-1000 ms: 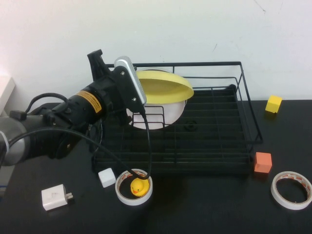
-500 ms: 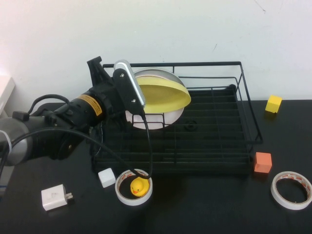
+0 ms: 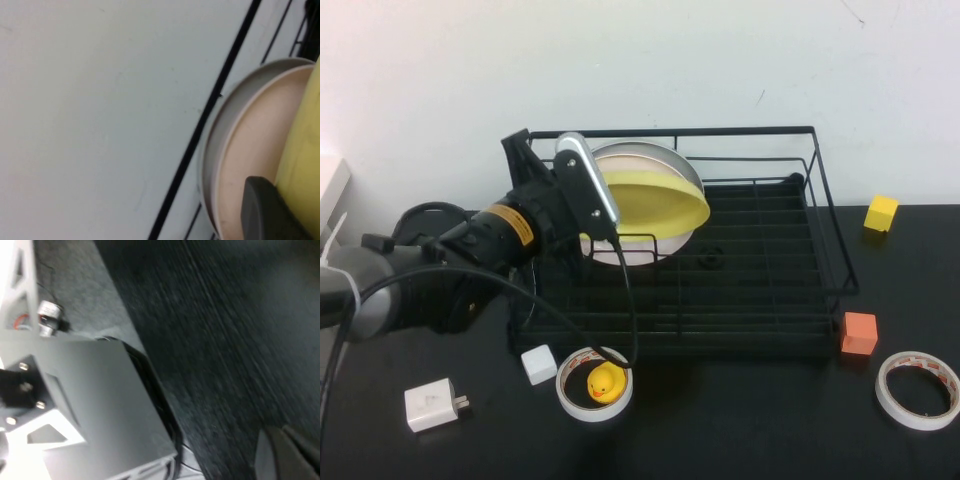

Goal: Place plate on rack
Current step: Place the plate on the rack

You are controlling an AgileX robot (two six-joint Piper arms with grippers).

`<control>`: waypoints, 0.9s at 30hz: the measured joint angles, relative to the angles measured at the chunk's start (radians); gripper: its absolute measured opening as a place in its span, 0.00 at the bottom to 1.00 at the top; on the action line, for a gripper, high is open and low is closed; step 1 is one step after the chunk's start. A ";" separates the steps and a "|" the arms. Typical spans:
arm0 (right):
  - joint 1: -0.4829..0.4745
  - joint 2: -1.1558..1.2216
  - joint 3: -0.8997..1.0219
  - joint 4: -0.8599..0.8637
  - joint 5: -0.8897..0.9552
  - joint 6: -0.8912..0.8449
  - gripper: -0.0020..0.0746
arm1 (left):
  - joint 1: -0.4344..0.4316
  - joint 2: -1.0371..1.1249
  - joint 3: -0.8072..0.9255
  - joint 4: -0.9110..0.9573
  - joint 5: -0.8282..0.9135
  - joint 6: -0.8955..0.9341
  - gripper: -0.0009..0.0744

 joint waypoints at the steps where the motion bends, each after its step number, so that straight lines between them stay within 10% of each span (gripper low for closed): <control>1: 0.000 0.000 0.000 0.008 0.000 -0.001 0.03 | 0.000 0.006 0.000 0.000 0.000 0.000 0.07; 10: 0.000 0.000 0.000 0.021 0.001 -0.005 0.03 | 0.000 0.019 -0.004 0.000 0.015 -0.021 0.10; 19: 0.000 0.000 0.000 0.025 -0.007 -0.005 0.03 | 0.000 0.019 -0.005 0.000 0.020 -0.062 0.64; 27: 0.000 0.000 0.000 0.025 -0.015 -0.005 0.03 | 0.000 0.019 -0.007 -0.002 0.037 -0.101 0.71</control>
